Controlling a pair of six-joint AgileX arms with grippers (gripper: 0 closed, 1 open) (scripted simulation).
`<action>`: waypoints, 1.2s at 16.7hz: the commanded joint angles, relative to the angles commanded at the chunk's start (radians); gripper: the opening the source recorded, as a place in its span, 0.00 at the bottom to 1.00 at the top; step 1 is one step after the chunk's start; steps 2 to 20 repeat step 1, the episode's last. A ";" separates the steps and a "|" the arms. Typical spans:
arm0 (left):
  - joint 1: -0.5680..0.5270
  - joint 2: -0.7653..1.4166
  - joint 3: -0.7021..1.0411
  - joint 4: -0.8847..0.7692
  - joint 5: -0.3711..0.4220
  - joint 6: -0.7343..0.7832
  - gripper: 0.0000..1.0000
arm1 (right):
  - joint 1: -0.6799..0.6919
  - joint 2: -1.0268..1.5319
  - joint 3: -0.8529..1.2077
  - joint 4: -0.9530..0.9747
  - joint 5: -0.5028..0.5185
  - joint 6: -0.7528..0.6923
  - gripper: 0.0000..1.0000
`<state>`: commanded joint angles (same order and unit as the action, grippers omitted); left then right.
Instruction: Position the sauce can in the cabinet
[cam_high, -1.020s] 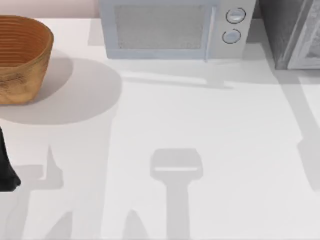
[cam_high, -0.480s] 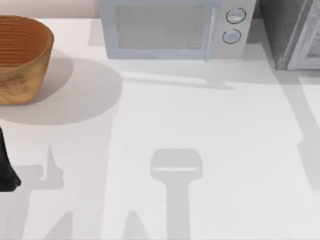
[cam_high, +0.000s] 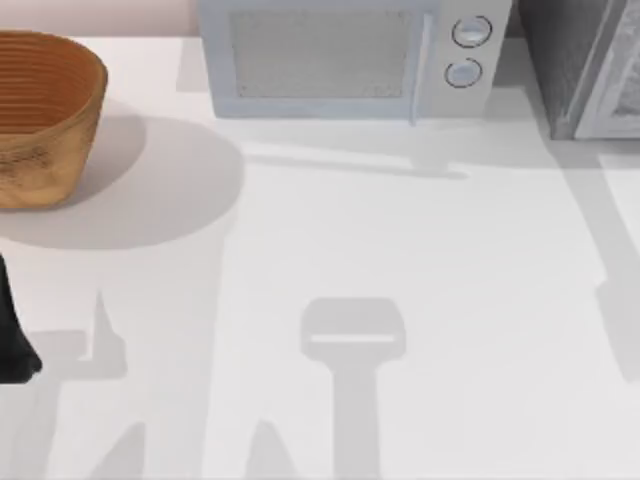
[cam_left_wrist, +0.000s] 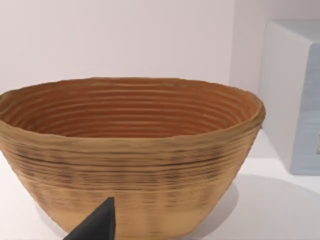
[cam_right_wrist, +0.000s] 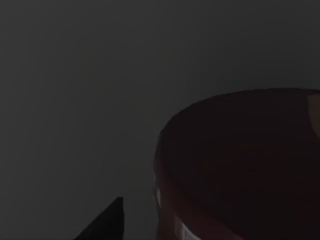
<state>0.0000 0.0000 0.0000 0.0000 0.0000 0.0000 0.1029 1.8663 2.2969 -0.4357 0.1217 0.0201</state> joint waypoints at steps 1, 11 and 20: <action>0.000 0.000 0.000 0.000 0.000 0.000 1.00 | 0.000 0.000 0.000 0.000 0.000 0.000 1.00; 0.000 0.000 0.000 0.000 0.000 0.000 1.00 | 0.000 0.000 0.000 0.000 0.000 0.000 1.00; 0.000 0.000 0.000 0.000 0.000 0.000 1.00 | 0.000 0.000 0.000 0.000 0.000 0.000 1.00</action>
